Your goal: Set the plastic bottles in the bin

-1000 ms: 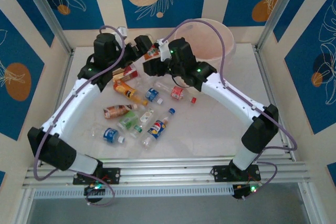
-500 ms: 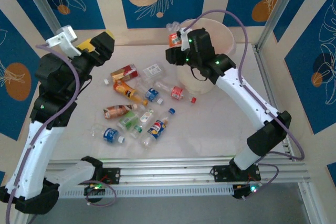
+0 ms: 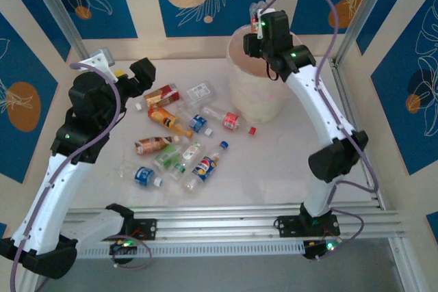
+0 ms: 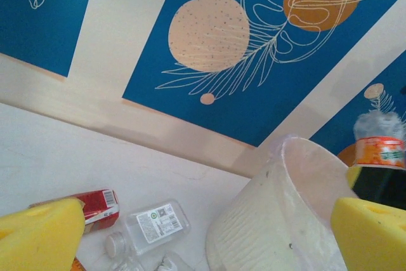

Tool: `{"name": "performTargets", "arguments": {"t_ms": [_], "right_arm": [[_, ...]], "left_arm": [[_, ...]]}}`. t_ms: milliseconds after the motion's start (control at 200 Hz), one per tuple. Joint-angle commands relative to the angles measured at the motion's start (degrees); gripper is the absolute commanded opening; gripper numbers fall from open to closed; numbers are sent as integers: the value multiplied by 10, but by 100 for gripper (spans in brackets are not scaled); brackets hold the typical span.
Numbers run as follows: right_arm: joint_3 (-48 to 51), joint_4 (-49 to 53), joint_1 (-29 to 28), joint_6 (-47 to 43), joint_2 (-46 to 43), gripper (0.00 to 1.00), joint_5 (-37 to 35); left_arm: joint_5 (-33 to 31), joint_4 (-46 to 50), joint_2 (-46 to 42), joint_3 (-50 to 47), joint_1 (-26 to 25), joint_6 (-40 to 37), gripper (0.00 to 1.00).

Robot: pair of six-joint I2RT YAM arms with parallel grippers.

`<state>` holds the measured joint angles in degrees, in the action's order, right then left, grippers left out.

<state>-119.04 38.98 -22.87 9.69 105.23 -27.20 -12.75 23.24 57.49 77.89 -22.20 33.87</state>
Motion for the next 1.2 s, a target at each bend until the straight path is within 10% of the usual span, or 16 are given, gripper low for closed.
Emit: {"name": "performTargets", "arguments": {"t_ms": [0,1195], "right_arm": [[-50,43,11,-30,44,47,-21],[-147,188,65,5,187,78,83]], "left_arm": [[-8,12,5,-2,4,-15,99],[-10,64,45,-27,8,-5,100]]}}
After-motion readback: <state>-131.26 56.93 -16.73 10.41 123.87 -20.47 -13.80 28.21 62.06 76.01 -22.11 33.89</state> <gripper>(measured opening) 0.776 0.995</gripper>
